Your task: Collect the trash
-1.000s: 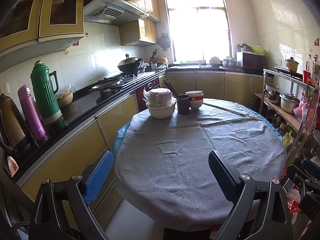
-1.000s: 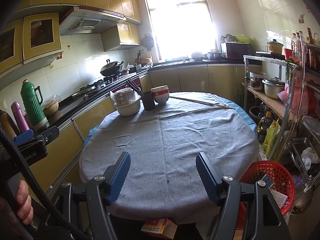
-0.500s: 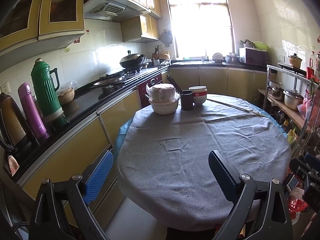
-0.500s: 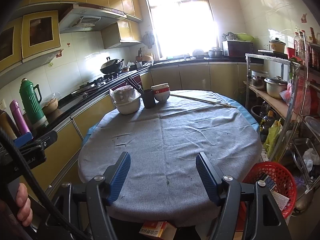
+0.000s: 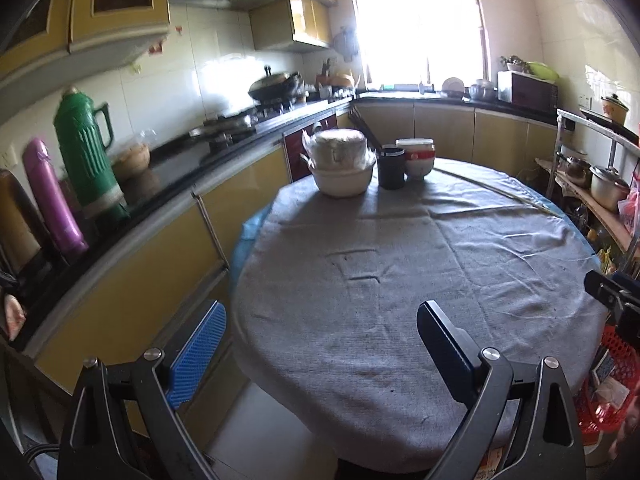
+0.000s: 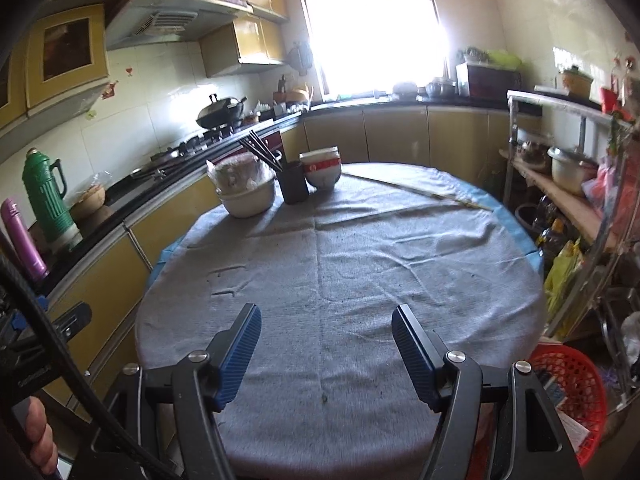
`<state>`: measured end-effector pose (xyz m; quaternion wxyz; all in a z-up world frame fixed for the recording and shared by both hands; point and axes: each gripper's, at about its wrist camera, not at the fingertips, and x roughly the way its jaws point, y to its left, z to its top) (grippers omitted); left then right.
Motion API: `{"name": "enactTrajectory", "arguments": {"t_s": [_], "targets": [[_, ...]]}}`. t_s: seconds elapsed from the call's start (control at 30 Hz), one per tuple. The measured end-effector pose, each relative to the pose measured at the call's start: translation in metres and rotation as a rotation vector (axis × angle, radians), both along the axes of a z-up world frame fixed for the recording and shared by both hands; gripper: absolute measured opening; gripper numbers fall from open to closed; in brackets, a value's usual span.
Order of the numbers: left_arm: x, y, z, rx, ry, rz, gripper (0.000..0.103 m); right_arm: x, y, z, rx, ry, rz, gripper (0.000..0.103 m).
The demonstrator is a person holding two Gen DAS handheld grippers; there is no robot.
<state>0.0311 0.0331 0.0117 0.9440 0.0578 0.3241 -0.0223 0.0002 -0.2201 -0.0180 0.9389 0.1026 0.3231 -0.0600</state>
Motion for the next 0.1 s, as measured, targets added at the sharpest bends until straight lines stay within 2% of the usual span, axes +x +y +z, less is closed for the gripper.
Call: {"name": "enactTrajectory", "arguments": {"t_s": [0.1], "targets": [[0.031, -0.005, -0.02, -0.028, 0.071, 0.002, 0.096, 0.025, -0.014, -0.019, -0.005, 0.036, -0.006, 0.071]]}}
